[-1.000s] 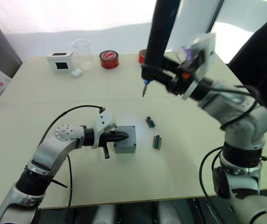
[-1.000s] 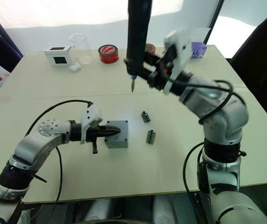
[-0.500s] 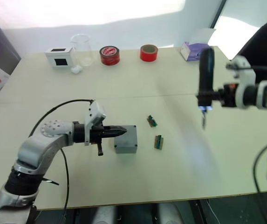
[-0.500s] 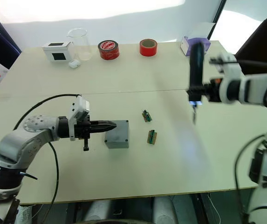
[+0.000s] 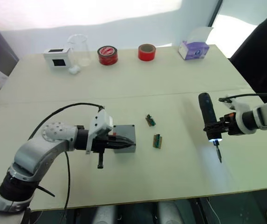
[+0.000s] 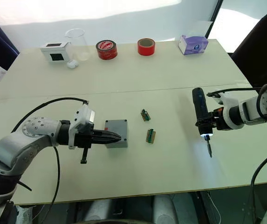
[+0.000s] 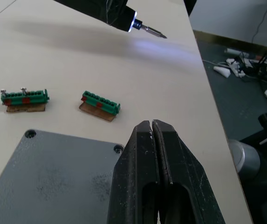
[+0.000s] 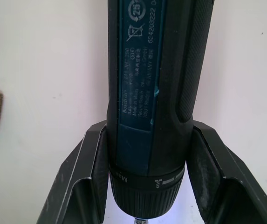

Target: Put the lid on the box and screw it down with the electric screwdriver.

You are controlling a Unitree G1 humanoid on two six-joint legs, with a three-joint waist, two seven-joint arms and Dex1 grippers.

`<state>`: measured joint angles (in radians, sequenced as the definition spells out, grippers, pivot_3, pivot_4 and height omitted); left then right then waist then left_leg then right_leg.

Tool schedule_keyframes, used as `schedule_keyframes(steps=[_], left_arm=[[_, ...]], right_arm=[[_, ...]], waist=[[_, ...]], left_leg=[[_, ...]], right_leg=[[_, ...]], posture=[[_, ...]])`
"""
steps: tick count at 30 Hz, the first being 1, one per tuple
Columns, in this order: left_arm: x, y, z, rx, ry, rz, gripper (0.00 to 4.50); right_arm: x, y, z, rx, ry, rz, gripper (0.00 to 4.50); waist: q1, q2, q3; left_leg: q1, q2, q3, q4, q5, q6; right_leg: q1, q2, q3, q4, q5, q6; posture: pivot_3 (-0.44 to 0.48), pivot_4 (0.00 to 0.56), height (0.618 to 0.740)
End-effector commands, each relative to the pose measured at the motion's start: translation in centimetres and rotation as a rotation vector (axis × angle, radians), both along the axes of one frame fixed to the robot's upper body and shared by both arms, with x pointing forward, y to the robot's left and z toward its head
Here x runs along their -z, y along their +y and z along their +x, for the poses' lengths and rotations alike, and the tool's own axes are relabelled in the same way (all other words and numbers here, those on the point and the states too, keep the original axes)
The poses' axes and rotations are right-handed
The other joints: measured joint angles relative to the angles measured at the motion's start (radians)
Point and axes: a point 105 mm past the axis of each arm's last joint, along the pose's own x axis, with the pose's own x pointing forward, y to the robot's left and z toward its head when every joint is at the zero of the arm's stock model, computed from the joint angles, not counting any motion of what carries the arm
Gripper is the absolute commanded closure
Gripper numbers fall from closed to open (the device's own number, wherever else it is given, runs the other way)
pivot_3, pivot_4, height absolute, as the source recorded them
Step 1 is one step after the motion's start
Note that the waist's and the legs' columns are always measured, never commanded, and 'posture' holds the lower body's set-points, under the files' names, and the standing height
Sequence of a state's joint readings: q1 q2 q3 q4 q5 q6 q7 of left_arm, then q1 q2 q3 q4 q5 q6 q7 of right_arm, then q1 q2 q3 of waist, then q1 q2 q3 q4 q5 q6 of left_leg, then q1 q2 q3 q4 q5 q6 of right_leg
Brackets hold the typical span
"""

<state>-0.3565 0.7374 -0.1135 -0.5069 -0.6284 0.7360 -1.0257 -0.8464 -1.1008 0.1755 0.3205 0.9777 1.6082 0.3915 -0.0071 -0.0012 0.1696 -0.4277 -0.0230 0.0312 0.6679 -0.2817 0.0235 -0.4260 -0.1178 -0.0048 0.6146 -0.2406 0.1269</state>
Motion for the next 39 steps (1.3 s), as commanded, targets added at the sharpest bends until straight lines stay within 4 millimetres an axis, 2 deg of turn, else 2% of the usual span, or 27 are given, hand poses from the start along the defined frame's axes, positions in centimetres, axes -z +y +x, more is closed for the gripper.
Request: schedule_keyframes(steps=[1,7,8,9,13,18,22,25,28,30,32,35,37,39], left_arm=[[-0.5,-0.7,-0.6,0.014,-0.022,-0.015,4.5],[-0.3,-0.7,-0.5,-0.008,-0.02,-0.011,4.5],[-0.3,-0.5,-0.3,-0.018,-0.021,-0.009,4.5],[-0.4,-0.4,-0.2,-0.024,-0.022,-0.007,4.5],[-0.7,0.6,0.5,-0.074,-0.035,0.001,4.5],[-1.1,2.1,2.0,-0.156,-0.058,0.009,4.5],[-1.5,3.6,3.1,-0.226,-0.075,0.016,4.5],[-1.8,5.4,4.4,-0.323,-0.092,0.024,4.5],[-1.4,6.6,5.2,-0.398,-0.108,0.046,4.5],[-1.0,6.8,5.5,-0.421,-0.119,0.066,4.5],[0.1,7.0,5.8,-0.439,-0.144,0.136,4.5],[1.6,6.6,5.9,-0.446,-0.14,0.188,4.5],[2.8,6.2,5.7,-0.429,-0.127,0.226,4.5],[3.3,6.0,5.6,-0.412,-0.129,0.253,4.5]], right_arm=[[-0.9,-0.3,0.4,0.006,-0.012,-0.019,2.75],[-0.2,-0.7,0.7,0.012,0.012,-0.048,2.75],[-0.1,-0.8,0.8,0.008,0.011,-0.056,1.74],[0.0,-0.8,0.9,0.005,0.011,-0.062,1.51],[0.0,-0.7,1.1,-0.019,0.001,-0.077,0.01],[-0.5,-0.6,1.7,-0.063,-0.055,-0.105,0.01],[-2.8,0.0,2.9,-0.121,-0.196,-0.143,0.01],[-6.6,2.0,4.0,-0.311,-0.425,-0.234,0.01],[-9.8,7.9,3.1,-0.592,-0.657,-0.112,0.01],[-10.0,10.3,1.6,-0.736,-0.713,-0.047,0.01],[-8.3,13.1,-0.9,-0.916,-0.716,0.008,0.01],[-3.8,16.6,-4.2,-1.089,-0.658,0.098,0.01],[-1.2,18.3,-5.3,-1.124,-0.626,0.155,0.01],[-0.2,18.9,-5.1,-1.116,-0.619,0.161,0.01]], waist=[[0.0,0.0,0.0],[-0.004,0.0,0.0],[-0.004,0.0,0.0],[-0.004,0.0,0.0],[-0.003,0.0,0.0],[-0.004,0.0,0.0],[-0.004,0.0,0.0],[-0.005,0.0,0.0],[-0.008,0.0,0.0],[-0.006,0.0,0.0],[-0.001,-0.002,-0.001],[0.012,-0.006,-0.002],[0.015,-0.006,-0.002],[0.018,-0.006,-0.001]], left_leg=[[0.0,0.0,0.0,0.0,0.0,0.0],[0.0,0.0,0.0,0.001,0.0,0.0],[0.0,0.0,0.0,0.001,0.0,0.0],[0.0,0.0,0.0,0.001,0.0,0.0],[0.0,0.0,-0.001,0.001,0.0,-0.001],[0.0,0.0,-0.001,0.001,0.0,-0.001],[0.0,0.0,-0.001,0.001,0.001,-0.001],[0.0,0.0,-0.001,0.001,0.001,-0.001],[0.001,0.0,-0.001,0.001,0.001,-0.002],[0.001,0.001,-0.001,0.001,0.002,-0.003],[0.001,0.001,-0.002,0.001,0.002,-0.003],[0.001,0.0,-0.004,0.002,0.002,-0.003],[0.001,0.0,-0.003,0.005,0.001,-0.002],[0.0,0.0,-0.003,0.011,0.001,-0.001]], right_leg=[[0.0,0.0,0.0,0.0,0.0,0.0],[0.0,0.0,0.0,0.0,0.0,0.0],[0.0,0.001,0.0,0.0,0.0,0.0],[0.0,0.001,0.0,0.0,0.0,0.001],[0.001,0.001,0.0,0.001,0.0,0.001],[0.001,0.001,0.0,0.001,0.0,0.001],[0.001,0.001,-0.001,0.001,0.0,0.001],[0.001,0.001,-0.001,0.001,0.0,0.001],[0.0,0.001,-0.001,0.001,0.0,0.001],[0.0,0.001,-0.001,0.002,0.0,0.001],[0.0,0.002,-0.001,0.002,0.0,0.001],[0.003,0.001,-0.003,0.002,0.0,0.001],[0.003,0.001,-0.002,0.003,0.0,0.001],[0.004,0.001,-0.002,0.007,0.0,0.001]], posture=[[0.0,0.15,0.74],[0.0,0.15,0.74],[0.0,0.15,0.74],[0.0,0.15,0.74],[0.0,0.15,0.74],[0.0,0.15,0.74],[0.0,0.15,0.74],[0.0,0.15,0.74],[0.0,0.15,0.74],[0.0,0.15,0.74],[0.0,0.15,0.74],[0.0,0.15,0.74],[0.0,0.15,0.74],[0.0,0.15,0.74]])
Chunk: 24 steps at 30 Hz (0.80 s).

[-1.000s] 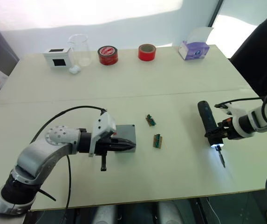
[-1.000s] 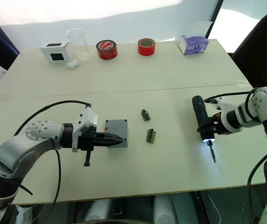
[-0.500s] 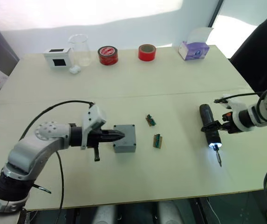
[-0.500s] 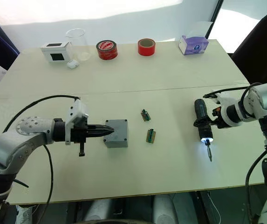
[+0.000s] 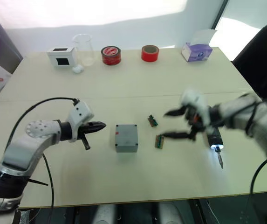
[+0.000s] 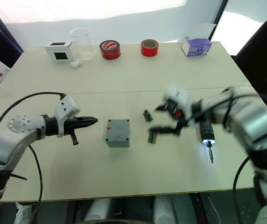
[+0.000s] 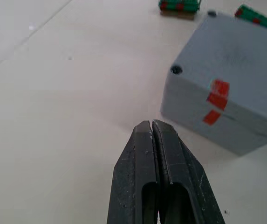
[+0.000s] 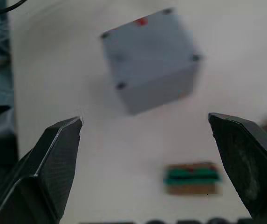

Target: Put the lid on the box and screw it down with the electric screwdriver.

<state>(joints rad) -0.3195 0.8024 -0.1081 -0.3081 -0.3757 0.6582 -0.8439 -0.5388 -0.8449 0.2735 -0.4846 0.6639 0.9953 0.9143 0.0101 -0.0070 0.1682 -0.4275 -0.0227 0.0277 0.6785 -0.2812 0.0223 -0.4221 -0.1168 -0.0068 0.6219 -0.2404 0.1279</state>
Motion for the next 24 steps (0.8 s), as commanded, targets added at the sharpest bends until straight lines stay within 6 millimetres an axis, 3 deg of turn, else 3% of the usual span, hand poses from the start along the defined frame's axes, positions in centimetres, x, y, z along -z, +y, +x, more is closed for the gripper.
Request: schedule_keyframes(steps=[1,10,19,24], left_arm=[[-0.1,-0.4,-0.1,0.027,-0.034,0.035,4.5],[0.9,-2.1,0.1,0.045,-0.025,0.011,4.5],[0.1,-4.0,1.9,0.095,-0.046,-0.053,4.5],[-0.3,-2.9,3.5,0.04,-0.086,-0.038,4.5]], right_arm=[[-0.4,0.8,0.5,0.002,-0.078,0.005,0.01],[1.1,2.6,0.4,0.001,0.006,0.011,0.01],[0.5,4.0,0.0,0.013,0.058,0.078,0.01],[-0.1,3.3,0.1,0.056,0.053,0.069,0.01]], waist=[[0.001,0.0,0.001],[0.0,-0.002,0.0],[0.002,-0.002,0.0],[0.0,-0.002,0.0]], left_leg=[[0.0,0.0,0.0,0.002,0.0,0.0],[0.001,0.0,-0.001,0.005,0.0,0.001],[0.001,0.0,-0.001,0.005,0.0,0.0],[0.001,-0.001,-0.001,0.005,0.0,0.0]], right_leg=[[0.0,0.0,0.0,0.002,0.0,0.0],[0.0,0.0,0.0,0.007,0.0,0.0],[0.0,0.0,0.0,0.008,0.0,0.0],[0.0,0.0,0.0,0.008,0.0,0.0]], posture=[[0.0,0.15,0.74],[0.0,0.15,0.74],[0.0,0.15,0.74],[0.0,0.15,0.74]])
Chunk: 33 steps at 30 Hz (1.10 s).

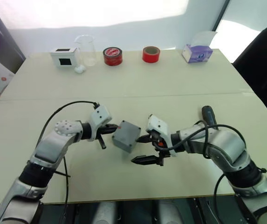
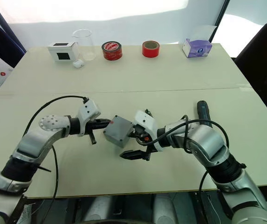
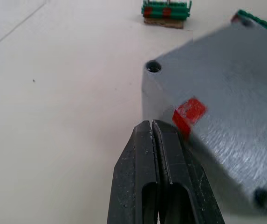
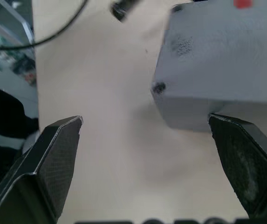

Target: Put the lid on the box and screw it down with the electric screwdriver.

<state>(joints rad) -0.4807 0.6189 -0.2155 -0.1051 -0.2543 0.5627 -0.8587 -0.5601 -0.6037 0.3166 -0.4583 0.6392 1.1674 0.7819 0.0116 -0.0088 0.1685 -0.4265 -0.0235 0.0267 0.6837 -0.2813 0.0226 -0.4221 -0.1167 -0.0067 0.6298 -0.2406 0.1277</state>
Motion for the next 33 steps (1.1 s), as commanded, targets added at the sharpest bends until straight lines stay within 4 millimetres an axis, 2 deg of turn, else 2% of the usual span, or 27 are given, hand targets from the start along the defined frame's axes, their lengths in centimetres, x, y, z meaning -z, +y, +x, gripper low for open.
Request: schedule_keyframes(steps=[1,7,11,14,16,21,33], left_arm=[[-1.0,1.3,0.4,-0.029,-0.051,0.011,4.5],[-0.5,3.8,-1.7,-0.072,0.002,0.033,4.5],[0.8,3.9,-5.1,-0.027,0.111,0.038,4.5],[1.4,3.7,-6.2,-0.023,0.142,0.04,4.5],[1.6,3.7,-5.9,-0.048,0.128,0.047,4.5],[1.5,1.9,-5.4,-0.047,0.107,0.01,4.5],[0.8,1.3,-3.3,-0.071,0.053,-0.022,4.5]], right_arm=[[-2.2,-0.9,0.0,0.015,-0.065,0.013,0.01],[-2.6,-2.8,1.2,0.05,-0.15,-0.055,0.01],[-1.8,-2.7,2.8,0.055,-0.194,-0.066,0.01],[-1.1,-2.3,3.4,0.028,-0.218,-0.075,0.01],[-0.9,-2.1,3.4,0.01,-0.219,-0.074,0.01],[-0.2,-0.6,3.1,-0.047,-0.205,-0.046,0.01],[-0.5,-0.3,1.6,-0.054,-0.173,-0.032,0.01]], waist=[[-0.002,0.0,0.0],[-0.008,0.0,0.0],[-0.016,0.0,0.0],[-0.015,0.0,0.0],[-0.011,0.0,0.0],[-0.005,0.0,0.0],[-0.001,0.0,0.0]], left_leg=[[0.0,0.0,0.0,0.0,0.0,0.0],[0.0,0.001,0.0,0.0,0.0,0.0],[0.0,0.001,0.0,-0.001,0.0,0.0],[0.0,0.001,0.0,-0.001,0.0,0.0],[0.0,0.001,0.0,0.0,0.0,0.0],[0.0,0.001,0.0,0.0,0.0,0.0],[0.0,0.0,0.0,0.0,0.0,0.0]], right_leg=[[0.0,0.0,0.0,0.0,0.0,0.0],[-0.001,0.0,0.0,0.0,0.0,0.0],[-0.001,0.0,0.0,-0.001,0.0,0.0],[-0.001,0.0,0.0,0.0,0.0,0.0],[-0.001,0.0,0.0,0.0,0.0,0.0],[-0.001,0.0,0.0,0.0,0.0,0.0],[-0.001,0.0,0.0,0.0,0.0,0.0]], posture=[[0.0,0.15,0.74],[0.0,0.15,0.74],[0.0,0.15,0.74],[0.0,0.15,0.74],[0.0,0.15,0.74],[0.0,0.15,0.74],[0.0,0.15,0.74]])
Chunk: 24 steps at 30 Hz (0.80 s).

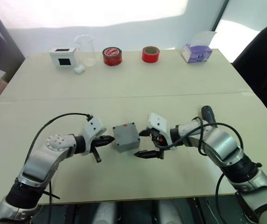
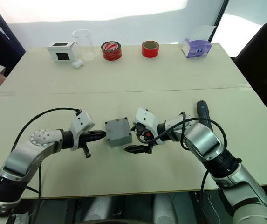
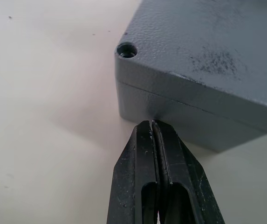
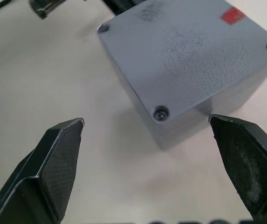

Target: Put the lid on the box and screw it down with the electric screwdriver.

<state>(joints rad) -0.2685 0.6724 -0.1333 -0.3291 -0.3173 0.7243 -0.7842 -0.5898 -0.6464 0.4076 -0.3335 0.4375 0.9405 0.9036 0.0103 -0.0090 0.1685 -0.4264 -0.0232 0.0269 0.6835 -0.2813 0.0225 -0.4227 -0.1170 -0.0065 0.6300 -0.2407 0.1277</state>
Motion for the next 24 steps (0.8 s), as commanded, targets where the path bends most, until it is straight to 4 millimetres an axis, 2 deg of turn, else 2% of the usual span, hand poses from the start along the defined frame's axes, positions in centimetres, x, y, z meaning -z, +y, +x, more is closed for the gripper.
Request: schedule_keyframes(steps=[1,9,15,18,20,24], left_arm=[[-1.2,-0.7,0.3,0.034,-0.06,-0.02,4.5],[-1.3,-0.6,0.3,0.042,-0.061,-0.016,4.5],[-2.1,0.7,0.5,0.02,-0.075,-0.002,4.5],[-3.4,1.4,0.4,0.007,-0.072,-0.047,4.5],[-5.0,1.8,0.1,0.016,-0.056,-0.121,4.5],[-7.9,1.9,-0.5,0.069,-0.051,-0.193,4.5]], right_arm=[[-1.3,0.6,-0.7,-0.018,-0.033,0.038,0.01],[-1.3,0.1,-0.8,0.036,-0.03,0.035,0.01],[-2.8,-0.6,-0.3,0.102,-0.059,0.077,0.01],[-5.0,-1.4,0.1,0.144,-0.09,0.175,0.01],[-6.6,-2.0,0.9,0.201,-0.121,0.281,0.01],[-5.5,-4.1,3.1,0.339,-0.159,0.285,0.01]], waist=[[0.0,0.0,0.0],[0.0,0.0,0.0],[0.0,0.0,0.0],[0.0,0.0,0.0],[0.0,0.0,0.0],[0.001,0.0,0.0]], left_leg=[[0.0,0.0,0.0,0.0,0.0,0.0],[0.0,0.0,0.0,0.0,0.0,0.0],[0.0,0.0,0.0,0.0,0.0,0.0],[0.0,0.0,0.0,0.0,0.0,0.0],[0.0,0.0,0.0,0.0,0.0,0.0],[0.0,0.0,0.0,0.0,0.0,0.0]], right_leg=[[0.0,0.0,0.0,0.0,0.0,0.0],[0.0,0.0,0.0,0.0,0.0,0.0],[0.0,0.0,0.0,0.0,0.0,0.0],[0.0,0.0,0.0,0.0,0.0,0.0],[0.0,0.0,0.0,0.0,0.0,0.0],[0.0,0.0,0.0,0.0,0.0,0.0]], posture=[[0.0,0.15,0.74],[0.0,0.15,0.74],[0.0,0.15,0.74],[0.0,0.15,0.74],[0.0,0.15,0.74],[0.0,0.15,0.74]])
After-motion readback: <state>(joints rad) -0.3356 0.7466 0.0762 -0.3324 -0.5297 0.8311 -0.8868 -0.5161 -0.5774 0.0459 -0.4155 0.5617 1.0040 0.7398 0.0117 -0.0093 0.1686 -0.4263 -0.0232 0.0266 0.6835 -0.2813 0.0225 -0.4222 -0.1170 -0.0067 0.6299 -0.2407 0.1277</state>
